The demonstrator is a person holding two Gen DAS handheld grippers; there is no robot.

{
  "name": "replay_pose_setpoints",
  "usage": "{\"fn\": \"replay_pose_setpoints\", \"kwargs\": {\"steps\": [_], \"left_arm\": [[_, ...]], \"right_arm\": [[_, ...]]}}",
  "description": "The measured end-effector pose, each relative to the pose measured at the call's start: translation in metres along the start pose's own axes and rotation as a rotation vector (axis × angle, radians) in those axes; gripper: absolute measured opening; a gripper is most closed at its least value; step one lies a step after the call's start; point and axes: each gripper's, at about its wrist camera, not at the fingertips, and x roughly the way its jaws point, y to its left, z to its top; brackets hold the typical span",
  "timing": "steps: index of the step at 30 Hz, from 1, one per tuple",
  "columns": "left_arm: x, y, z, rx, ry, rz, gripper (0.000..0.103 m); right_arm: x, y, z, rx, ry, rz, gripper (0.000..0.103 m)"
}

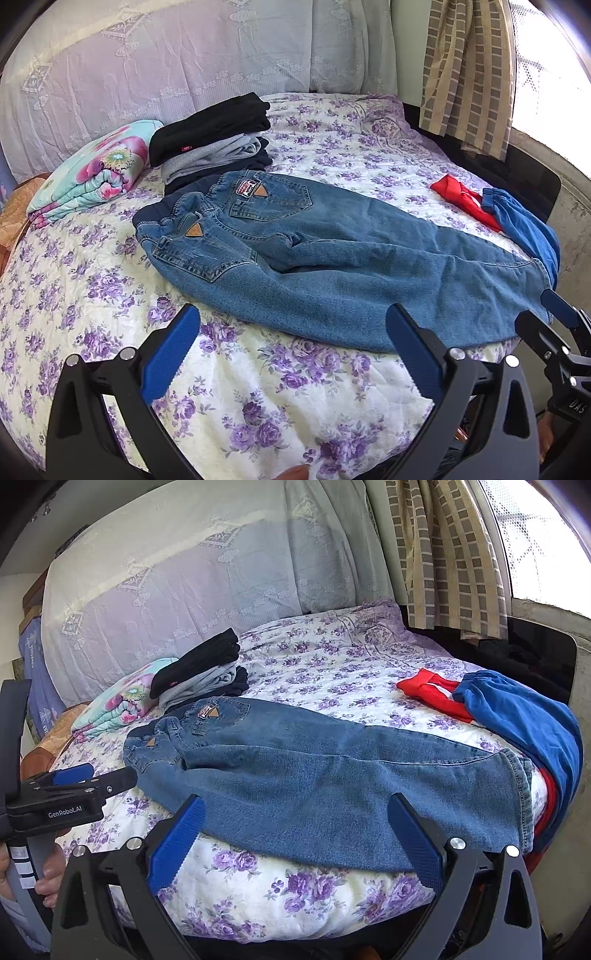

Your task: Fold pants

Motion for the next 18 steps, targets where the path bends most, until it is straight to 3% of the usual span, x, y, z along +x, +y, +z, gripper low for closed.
{"fn": "replay_pose_setpoints", "kwargs": {"steps": [18], "left_arm": [[0.0004,0.0,-0.0008,-0.005,0.005,-0.003,0.098]], "right_arm": [[0.0006,0.0,-0.0007,0.001,0.001,-0.001,0.1]]}}
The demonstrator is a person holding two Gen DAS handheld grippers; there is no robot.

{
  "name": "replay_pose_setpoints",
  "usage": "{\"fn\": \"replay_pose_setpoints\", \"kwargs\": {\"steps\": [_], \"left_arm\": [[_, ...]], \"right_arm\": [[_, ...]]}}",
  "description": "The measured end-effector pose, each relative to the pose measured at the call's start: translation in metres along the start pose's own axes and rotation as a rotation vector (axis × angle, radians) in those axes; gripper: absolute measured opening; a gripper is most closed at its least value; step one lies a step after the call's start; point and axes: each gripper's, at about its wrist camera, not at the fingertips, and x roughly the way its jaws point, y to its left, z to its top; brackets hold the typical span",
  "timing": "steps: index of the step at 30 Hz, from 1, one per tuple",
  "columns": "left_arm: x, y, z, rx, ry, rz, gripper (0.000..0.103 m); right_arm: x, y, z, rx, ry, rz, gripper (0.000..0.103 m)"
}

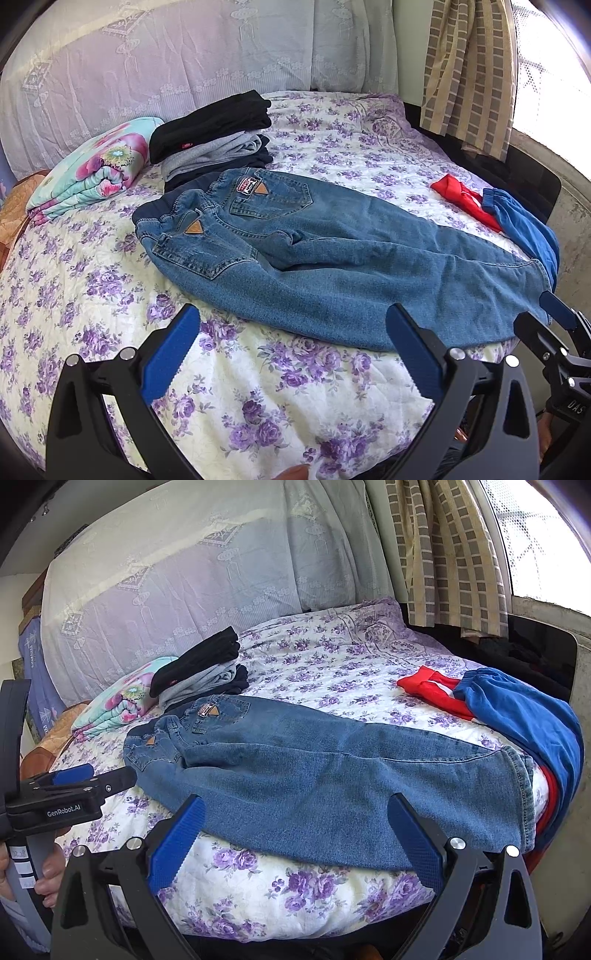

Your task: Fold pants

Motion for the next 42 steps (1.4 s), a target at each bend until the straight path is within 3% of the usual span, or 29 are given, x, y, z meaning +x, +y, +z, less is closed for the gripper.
{"fn": "replay_pose_setpoints", "kwargs": {"steps": [42], "left_arm": [[0.009,-0.002,-0.01,-0.021,0.033,-0.016,0.098]], "right_arm": [[0.008,-0.001,-0.004,0.024,0.051,0.013,0.1]]}}
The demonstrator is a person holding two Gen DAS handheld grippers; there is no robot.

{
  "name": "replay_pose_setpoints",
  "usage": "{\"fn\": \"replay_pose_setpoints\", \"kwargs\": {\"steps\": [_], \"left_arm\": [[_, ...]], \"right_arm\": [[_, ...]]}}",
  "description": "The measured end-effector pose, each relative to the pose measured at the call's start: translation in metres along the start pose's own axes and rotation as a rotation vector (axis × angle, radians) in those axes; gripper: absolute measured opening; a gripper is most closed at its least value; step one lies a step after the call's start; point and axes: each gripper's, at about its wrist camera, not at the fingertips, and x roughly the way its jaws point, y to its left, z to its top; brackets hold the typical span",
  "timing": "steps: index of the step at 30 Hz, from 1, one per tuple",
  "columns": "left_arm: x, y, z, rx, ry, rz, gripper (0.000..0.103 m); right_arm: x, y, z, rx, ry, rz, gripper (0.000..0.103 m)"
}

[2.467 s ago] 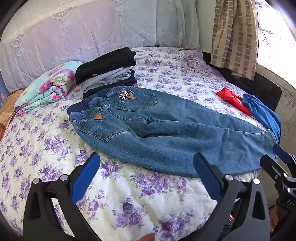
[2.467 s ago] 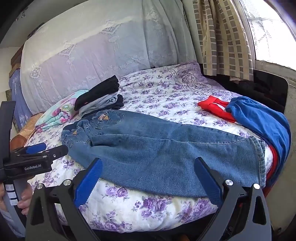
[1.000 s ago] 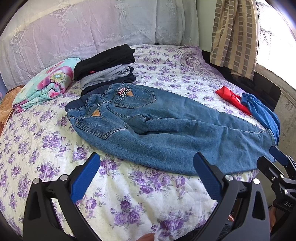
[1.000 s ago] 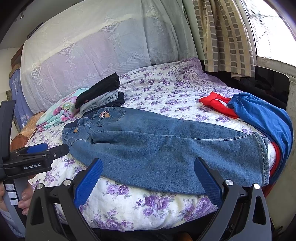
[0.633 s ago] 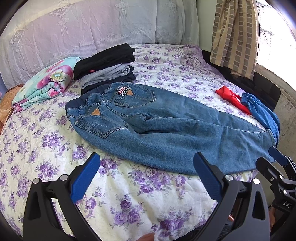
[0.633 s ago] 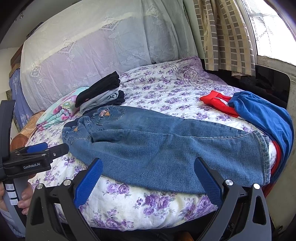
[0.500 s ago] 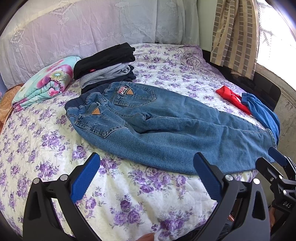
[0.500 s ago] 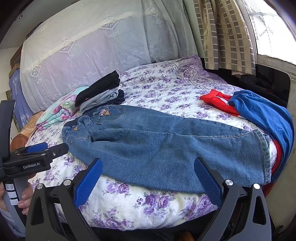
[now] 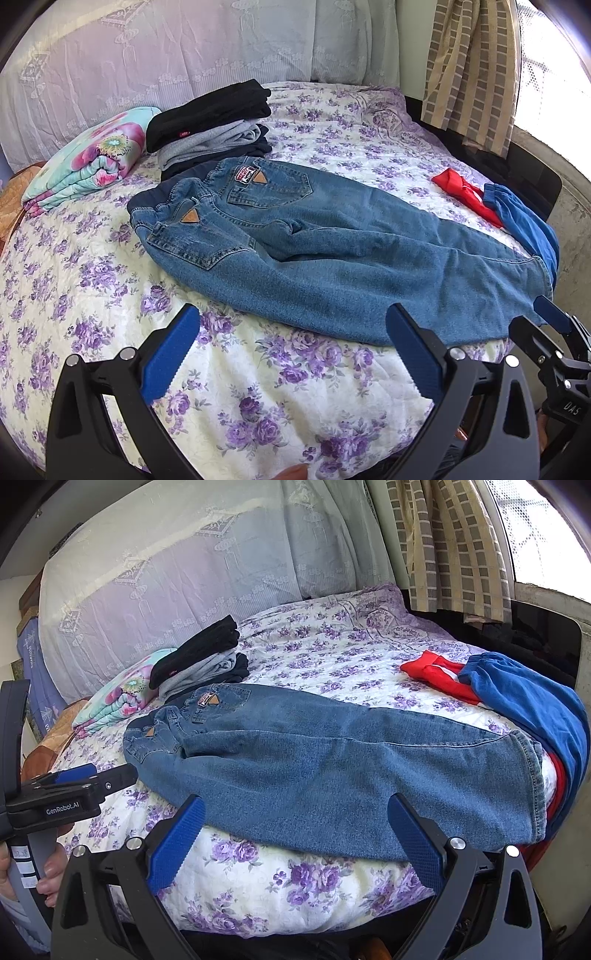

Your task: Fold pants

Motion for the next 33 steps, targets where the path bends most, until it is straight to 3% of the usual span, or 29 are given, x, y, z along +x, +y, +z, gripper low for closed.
{"fn": "replay_pose_setpoints", "kwargs": {"steps": [6,9,11,15,17,19,23,27,30,33], "left_arm": [[0.003,0.004,0.001,-0.013,0.007,-0.022,0.099],[0.018,0.027,0.003,-0.044,0.024,-0.062,0.099],[0.035,0.06,0.008,-0.112,0.06,-0.09,0.099],[0.076,0.135,0.019,-0.343,0.151,-0.174,0.098],[0.093,0.168,0.027,-0.464,0.165,-0.225,0.098],[0.109,0.189,0.037,-0.517,0.176,-0.231,0.098],[0.137,0.204,0.059,-0.489,0.205,-0.17,0.098],[0.174,0.212,0.079,-0.468,0.264,-0.155,0.098],[0.199,0.221,0.089,-0.472,0.282,-0.17,0.098],[0.208,0.221,0.088,-0.46,0.267,-0.186,0.098]], "right_arm": [[0.003,-0.004,0.001,0.012,0.009,0.011,0.1],[0.001,-0.017,0.006,0.03,-0.005,0.04,0.1],[-0.001,-0.029,0.011,0.046,-0.03,0.048,0.1],[-0.002,-0.066,0.032,0.086,-0.063,0.048,0.1],[0.0,-0.085,0.044,0.122,-0.066,0.033,0.1],[0.006,-0.108,0.054,0.193,-0.052,0.028,0.1],[0.027,-0.147,0.066,0.37,-0.011,0.11,0.1],[0.072,-0.155,0.085,0.461,0.073,0.216,0.1],[0.112,-0.132,0.111,0.413,0.12,0.264,0.1],[0.166,-0.088,0.143,0.27,0.171,0.308,0.1]]}}
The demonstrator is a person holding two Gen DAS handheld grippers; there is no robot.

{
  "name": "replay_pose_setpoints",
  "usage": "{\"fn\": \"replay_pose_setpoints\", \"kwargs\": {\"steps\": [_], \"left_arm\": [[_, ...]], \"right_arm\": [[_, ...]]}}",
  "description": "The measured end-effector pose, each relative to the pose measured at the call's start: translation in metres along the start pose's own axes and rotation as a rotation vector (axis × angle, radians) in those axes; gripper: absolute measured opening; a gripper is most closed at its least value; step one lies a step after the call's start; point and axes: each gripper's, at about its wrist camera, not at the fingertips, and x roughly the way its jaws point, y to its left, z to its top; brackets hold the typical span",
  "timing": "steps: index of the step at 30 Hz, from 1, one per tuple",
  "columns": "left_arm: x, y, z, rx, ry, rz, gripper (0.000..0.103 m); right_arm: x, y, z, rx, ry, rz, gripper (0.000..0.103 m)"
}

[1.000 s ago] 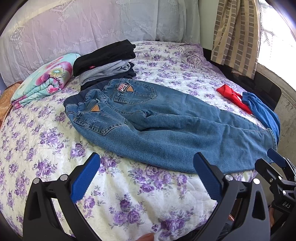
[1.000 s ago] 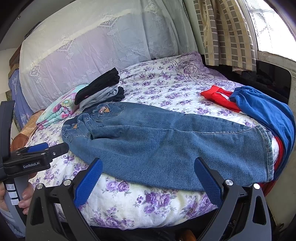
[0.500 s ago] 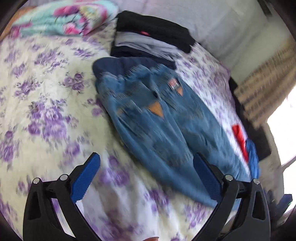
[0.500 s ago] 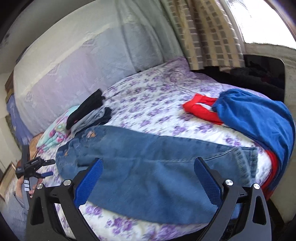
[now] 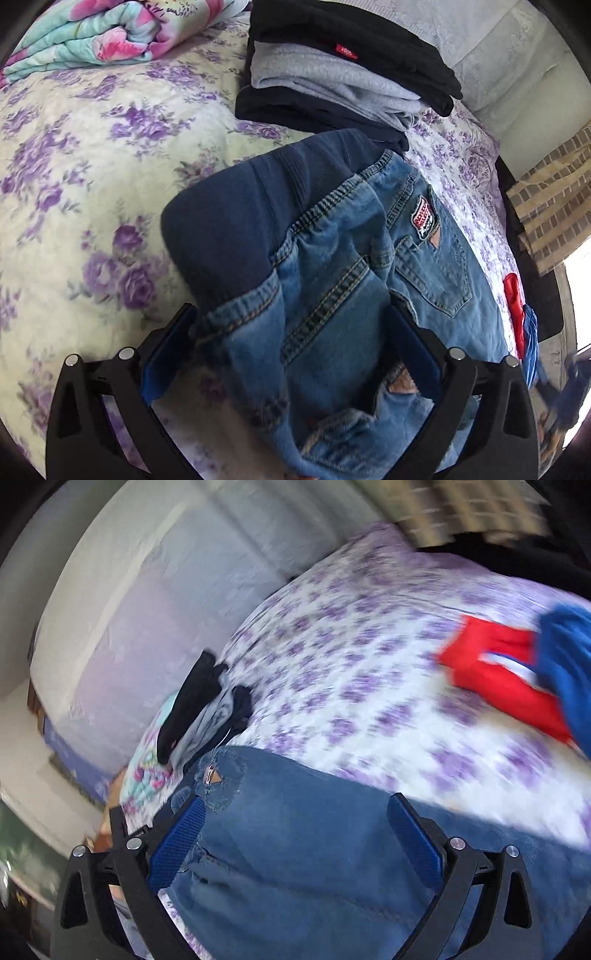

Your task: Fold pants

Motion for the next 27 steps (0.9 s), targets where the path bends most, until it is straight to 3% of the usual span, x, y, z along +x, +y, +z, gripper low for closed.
{"fn": "replay_pose_setpoints", "kwargs": {"steps": [2,3,6,8,12,17,18,19,20,21,24,27], "left_arm": [[0.0,-0.001,0.0,0.026,-0.014,-0.005,0.094],[0.0,-0.001,0.0,0.034,-0.019,-0.013,0.082],[-0.004,0.007,-0.001,0.015,-0.031,-0.051,0.059],[-0.005,0.015,0.0,-0.014,-0.034,-0.097,0.052],[-0.008,0.021,0.001,-0.029,-0.042,-0.138,0.044],[-0.013,0.024,0.001,-0.042,-0.054,-0.169,0.037],[-0.015,0.025,0.002,-0.047,-0.059,-0.173,0.033],[-0.017,0.024,0.001,-0.053,-0.066,-0.177,0.031],[-0.019,0.026,0.002,-0.061,-0.074,-0.174,0.02],[-0.02,0.029,0.003,-0.069,-0.077,-0.171,0.019],[-0.021,0.036,0.004,-0.099,-0.063,-0.216,0.018],[-0.015,0.035,0.004,-0.083,-0.039,-0.192,0.019]], "right_arm": [[0.038,0.017,0.017,-0.065,0.05,0.014,0.1],[0.064,0.026,0.029,-0.101,0.084,0.025,0.1],[0.127,0.048,0.055,-0.14,0.161,0.055,0.1],[0.165,0.061,0.066,-0.173,0.214,0.067,0.1],[0.234,0.092,0.077,-0.27,0.359,0.128,0.1],[0.283,0.115,0.068,-0.392,0.481,0.147,0.097],[0.292,0.117,0.063,-0.397,0.511,0.164,0.088],[0.294,0.116,0.058,-0.407,0.521,0.165,0.071],[0.296,0.118,0.054,-0.424,0.522,0.165,0.06],[0.295,0.12,0.05,-0.42,0.522,0.192,0.041],[0.293,0.119,0.049,-0.34,0.509,0.199,0.029],[0.286,0.124,0.053,-0.314,0.477,0.2,0.02]]}}
